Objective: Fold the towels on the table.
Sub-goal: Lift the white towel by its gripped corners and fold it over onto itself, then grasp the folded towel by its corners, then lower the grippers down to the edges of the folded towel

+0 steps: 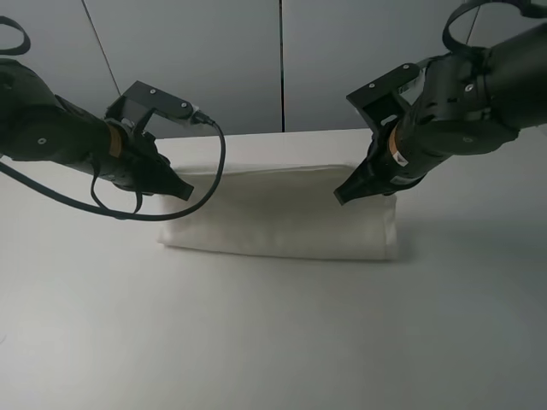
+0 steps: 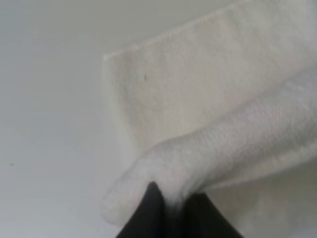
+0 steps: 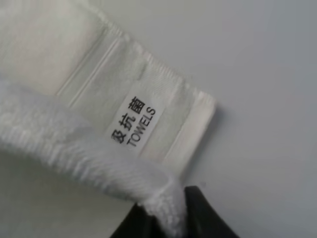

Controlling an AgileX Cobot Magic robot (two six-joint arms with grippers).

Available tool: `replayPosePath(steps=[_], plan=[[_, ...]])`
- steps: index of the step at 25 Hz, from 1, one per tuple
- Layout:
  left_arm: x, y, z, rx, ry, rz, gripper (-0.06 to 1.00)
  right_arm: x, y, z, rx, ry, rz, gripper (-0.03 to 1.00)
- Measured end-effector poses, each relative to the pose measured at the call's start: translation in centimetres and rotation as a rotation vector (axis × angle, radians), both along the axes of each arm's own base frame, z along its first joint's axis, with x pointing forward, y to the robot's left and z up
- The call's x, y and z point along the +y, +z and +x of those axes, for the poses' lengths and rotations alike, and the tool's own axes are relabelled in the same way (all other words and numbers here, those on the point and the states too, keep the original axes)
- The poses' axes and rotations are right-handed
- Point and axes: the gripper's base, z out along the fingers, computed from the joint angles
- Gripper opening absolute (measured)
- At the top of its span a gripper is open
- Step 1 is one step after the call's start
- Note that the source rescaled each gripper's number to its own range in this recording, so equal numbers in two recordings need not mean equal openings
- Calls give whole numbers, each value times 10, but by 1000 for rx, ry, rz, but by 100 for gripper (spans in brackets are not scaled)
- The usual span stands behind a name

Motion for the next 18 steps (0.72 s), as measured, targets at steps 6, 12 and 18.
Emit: replayPosePath(steps=[6,12,18], plan=[[-4,-6,5,-35,-51,-12,84,-2,-4,6,-60,-103,21,84],[-5,-5,6,-42,-43,-34,95,-10,-5,5,-62,-199,-24,99],[1,-3,13,35,114,-45,96,-10,-9,-1,28,-227,-15,99]])
